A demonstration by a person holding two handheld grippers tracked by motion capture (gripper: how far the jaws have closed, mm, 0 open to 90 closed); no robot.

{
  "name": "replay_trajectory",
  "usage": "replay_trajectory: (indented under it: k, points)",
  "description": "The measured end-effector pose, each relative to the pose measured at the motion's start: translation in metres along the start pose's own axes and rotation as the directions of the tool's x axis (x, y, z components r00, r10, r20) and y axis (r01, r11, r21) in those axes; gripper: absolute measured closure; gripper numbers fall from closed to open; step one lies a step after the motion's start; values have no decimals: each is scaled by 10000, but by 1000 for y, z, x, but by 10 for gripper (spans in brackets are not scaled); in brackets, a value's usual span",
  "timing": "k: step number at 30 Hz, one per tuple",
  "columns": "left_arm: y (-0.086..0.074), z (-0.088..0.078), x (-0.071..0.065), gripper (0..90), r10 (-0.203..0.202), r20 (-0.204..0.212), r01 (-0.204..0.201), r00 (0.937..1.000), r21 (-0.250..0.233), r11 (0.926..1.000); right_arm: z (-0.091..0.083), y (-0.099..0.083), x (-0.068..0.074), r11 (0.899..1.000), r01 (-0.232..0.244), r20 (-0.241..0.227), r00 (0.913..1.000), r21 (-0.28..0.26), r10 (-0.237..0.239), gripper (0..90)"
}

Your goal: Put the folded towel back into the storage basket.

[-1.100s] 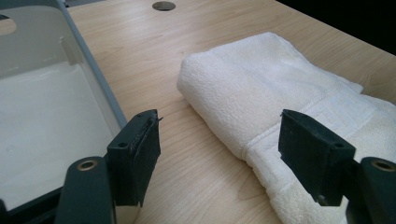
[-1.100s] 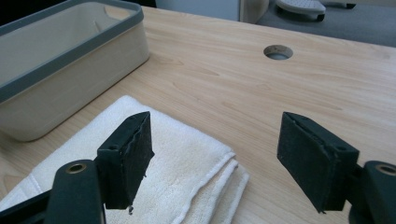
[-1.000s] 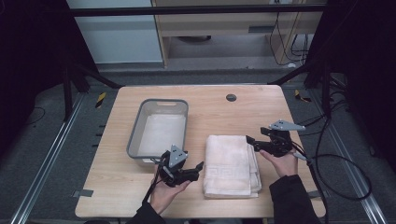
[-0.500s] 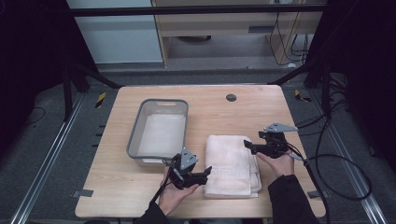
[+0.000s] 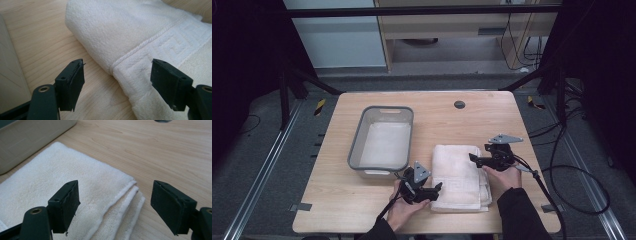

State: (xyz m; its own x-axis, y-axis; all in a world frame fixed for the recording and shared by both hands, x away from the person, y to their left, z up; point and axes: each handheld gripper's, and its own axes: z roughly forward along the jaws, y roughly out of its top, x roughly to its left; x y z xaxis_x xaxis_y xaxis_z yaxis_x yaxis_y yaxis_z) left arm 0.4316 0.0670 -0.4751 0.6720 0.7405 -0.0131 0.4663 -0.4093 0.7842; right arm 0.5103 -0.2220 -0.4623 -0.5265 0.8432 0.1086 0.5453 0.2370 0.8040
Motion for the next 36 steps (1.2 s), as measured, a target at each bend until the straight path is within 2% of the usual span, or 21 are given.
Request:
replay_trajectory:
  k: [7,10,16,21,24,31,36]
  points:
    - [-5,10,-3,244,-68,289,64,9996,135,9999,8,-8,-5,9993,-162,136,9998,337,158,233]
    - [-7,14,-1,240,-268,393,260,9989,193,9995,12,-10,-4,9987,-143,101,9999,491,138,234]
    - [-9,18,-2,229,-232,342,221,9991,325,9992,18,-13,-1,9969,-119,50,9999,782,116,253]
    - [-9,22,-1,230,-446,507,416,9977,586,9974,22,-16,-1,9948,-279,120,9996,982,269,267]
    - [-9,24,1,248,-592,684,544,9959,696,9961,26,-18,0,9923,-468,143,9989,1148,454,268]
    - [-9,26,-2,334,-413,884,339,9952,835,9959,29,-20,-1,9879,-830,-23,9965,1309,840,304]
    - [-8,27,-3,379,-547,1011,451,9934,946,9945,30,-20,-1,9871,-840,-204,9959,1362,876,347]
